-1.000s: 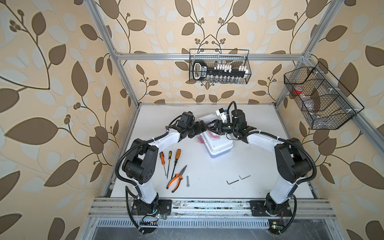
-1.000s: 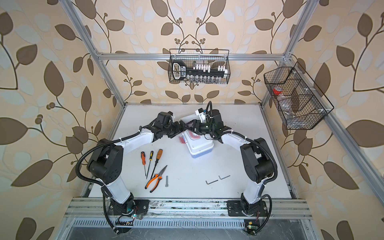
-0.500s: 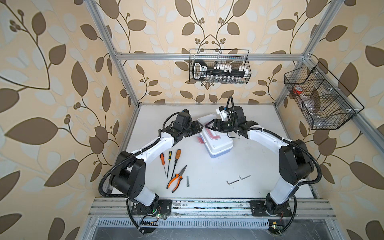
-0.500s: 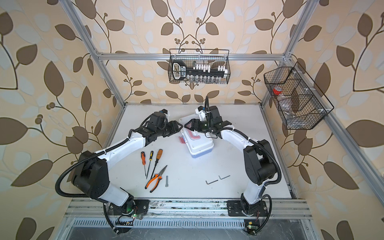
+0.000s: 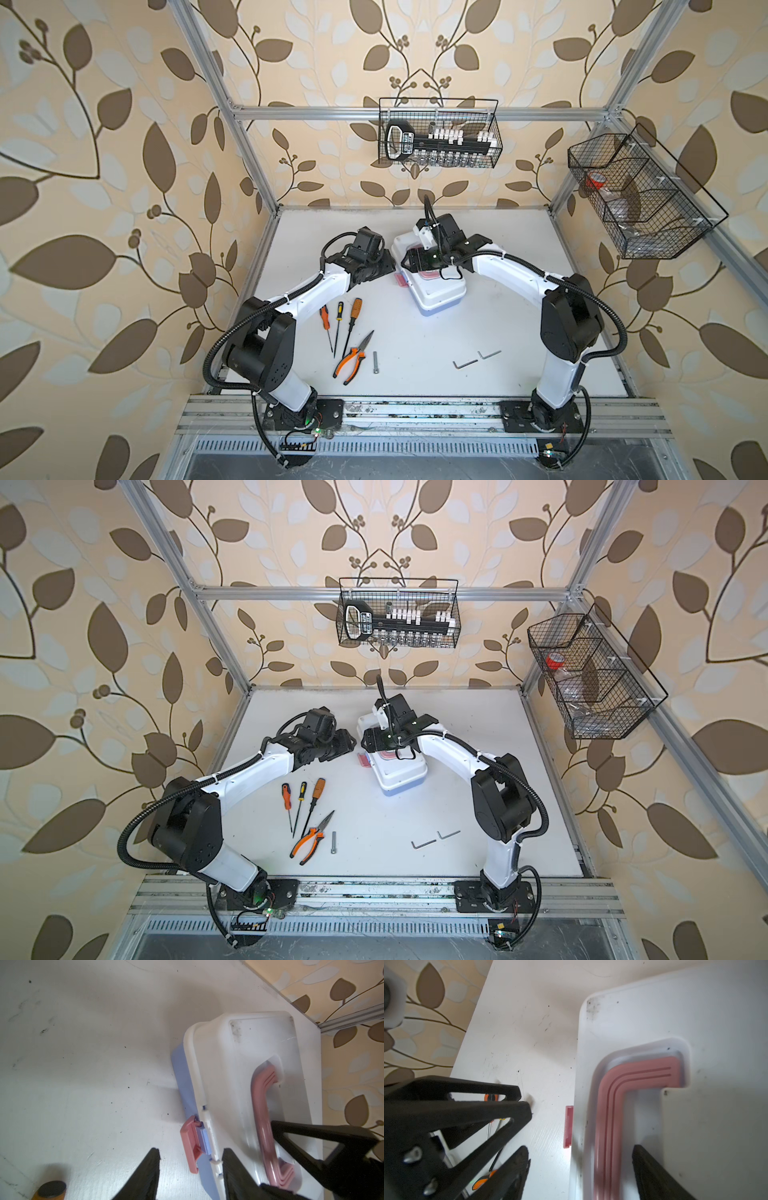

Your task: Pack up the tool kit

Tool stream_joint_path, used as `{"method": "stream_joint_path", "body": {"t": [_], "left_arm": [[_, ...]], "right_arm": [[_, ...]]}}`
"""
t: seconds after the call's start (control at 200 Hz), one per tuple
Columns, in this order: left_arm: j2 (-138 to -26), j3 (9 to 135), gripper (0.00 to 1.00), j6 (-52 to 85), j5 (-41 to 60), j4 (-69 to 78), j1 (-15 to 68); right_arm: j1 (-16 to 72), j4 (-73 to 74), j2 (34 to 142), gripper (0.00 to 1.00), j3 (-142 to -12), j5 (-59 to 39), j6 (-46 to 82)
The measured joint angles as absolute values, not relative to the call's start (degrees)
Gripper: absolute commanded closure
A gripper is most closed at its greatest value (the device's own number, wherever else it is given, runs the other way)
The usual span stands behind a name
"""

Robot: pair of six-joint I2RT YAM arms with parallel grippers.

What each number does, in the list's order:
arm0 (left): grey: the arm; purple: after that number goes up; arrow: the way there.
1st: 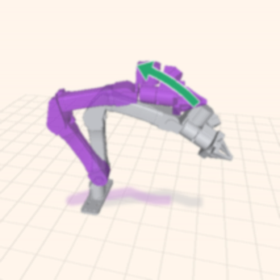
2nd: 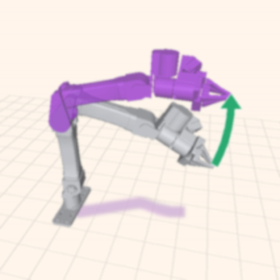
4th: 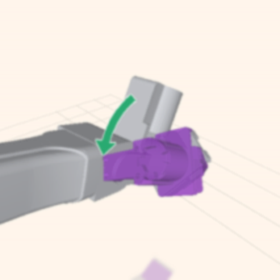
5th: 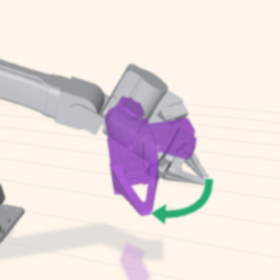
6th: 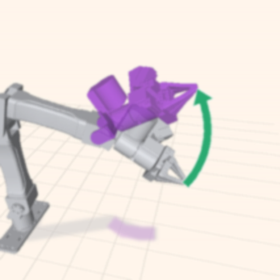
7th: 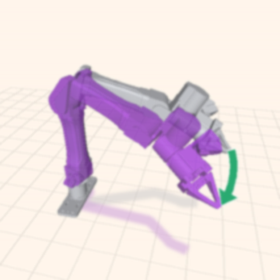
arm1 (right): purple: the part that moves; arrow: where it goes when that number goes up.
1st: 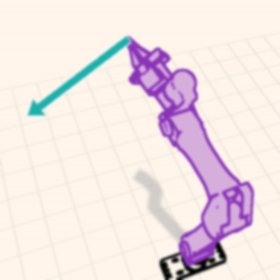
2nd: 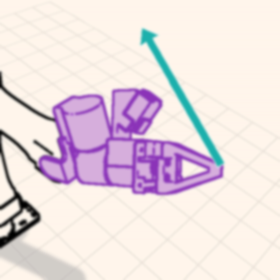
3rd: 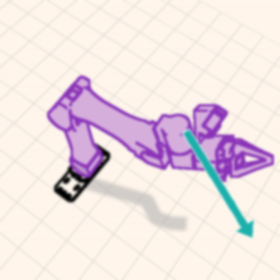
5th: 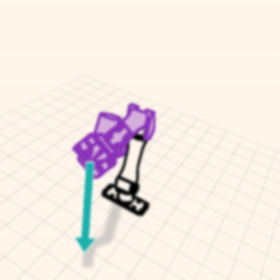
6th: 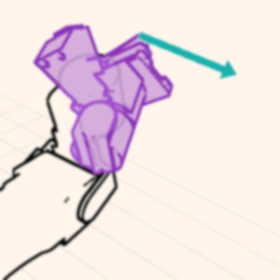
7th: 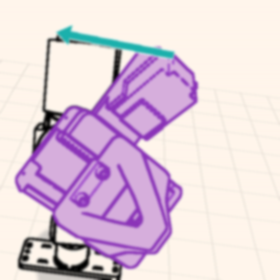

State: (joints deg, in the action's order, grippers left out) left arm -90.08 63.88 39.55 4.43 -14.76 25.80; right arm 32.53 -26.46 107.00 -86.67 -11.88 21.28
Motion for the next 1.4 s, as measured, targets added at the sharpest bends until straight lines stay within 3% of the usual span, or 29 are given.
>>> {"method": "stream_joint_path", "body": {"t": [0.16,0.435,0.76,1.12,1.4], "left_arm": [[-90.28,63.88,0.48,39.55,4.27,-14.85,25.78],[-90.32,63.88,0.34,39.22,4.56,-14.74,25.41],[-90.8,63.88,0.36,39.09,8.8,-11.64,25.41],[-93.01,63.9,0.33,39.13,10.09,-10.81,24.97],[-93.65,66.63,0.32,39.13,10.35,-10.96,24.93]], "right_arm": [[32.47,-26.72,107.61,0.23,-87.13,-13.8,21.28],[28.16,-17.54,107.72,0.28,-82.83,-31.7,27.46],[24.99,2.61,107.72,0.32,-74.56,-48.71,43.66],[24.23,13.69,107.79,0.3,-73.38,-52.93,54.0],[23.09,10.41,107.5,0.25,-73.38,-52.69,50.17]]}}
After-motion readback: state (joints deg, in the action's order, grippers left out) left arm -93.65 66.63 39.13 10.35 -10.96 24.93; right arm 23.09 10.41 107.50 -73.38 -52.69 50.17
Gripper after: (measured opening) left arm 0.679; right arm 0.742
